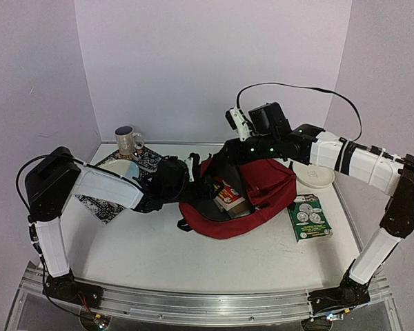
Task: Pack the student bag
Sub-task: Place the book in the largest pocket of the bag, then place the largest pocket of the student bag.
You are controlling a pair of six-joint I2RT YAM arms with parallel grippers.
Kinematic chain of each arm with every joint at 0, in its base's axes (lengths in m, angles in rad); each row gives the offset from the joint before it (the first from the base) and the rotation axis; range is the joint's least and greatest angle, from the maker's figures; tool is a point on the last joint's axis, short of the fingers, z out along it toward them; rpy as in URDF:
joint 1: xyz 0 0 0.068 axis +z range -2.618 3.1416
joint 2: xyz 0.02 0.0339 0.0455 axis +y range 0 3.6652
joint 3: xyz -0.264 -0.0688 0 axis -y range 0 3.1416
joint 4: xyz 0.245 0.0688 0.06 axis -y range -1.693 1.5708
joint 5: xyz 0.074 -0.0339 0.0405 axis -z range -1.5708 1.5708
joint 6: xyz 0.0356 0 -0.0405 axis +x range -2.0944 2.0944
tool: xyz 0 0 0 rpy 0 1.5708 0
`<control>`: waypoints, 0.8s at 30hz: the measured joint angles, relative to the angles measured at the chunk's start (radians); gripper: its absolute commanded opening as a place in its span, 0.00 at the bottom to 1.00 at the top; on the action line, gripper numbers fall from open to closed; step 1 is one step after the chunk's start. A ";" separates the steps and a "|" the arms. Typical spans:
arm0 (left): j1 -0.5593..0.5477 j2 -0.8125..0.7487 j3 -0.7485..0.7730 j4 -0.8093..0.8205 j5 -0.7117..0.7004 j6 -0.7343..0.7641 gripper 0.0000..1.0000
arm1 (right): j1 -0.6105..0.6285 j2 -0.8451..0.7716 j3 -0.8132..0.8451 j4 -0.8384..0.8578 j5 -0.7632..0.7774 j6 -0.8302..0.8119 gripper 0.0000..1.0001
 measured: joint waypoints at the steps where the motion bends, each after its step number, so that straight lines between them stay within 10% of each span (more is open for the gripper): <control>1: 0.000 -0.025 -0.020 -0.010 -0.009 0.011 0.87 | -0.004 0.000 0.000 -0.007 0.016 0.006 0.43; 11: 0.002 -0.228 -0.206 -0.116 -0.062 0.050 0.93 | -0.165 0.044 0.000 -0.066 0.102 0.083 0.48; 19: 0.073 -0.334 -0.246 -0.241 -0.091 0.050 0.97 | -0.198 0.075 -0.002 -0.118 -0.036 0.088 0.93; 24: 0.164 -0.367 -0.275 -0.288 -0.055 0.048 0.97 | -0.219 0.006 -0.019 -0.141 -0.159 0.074 0.98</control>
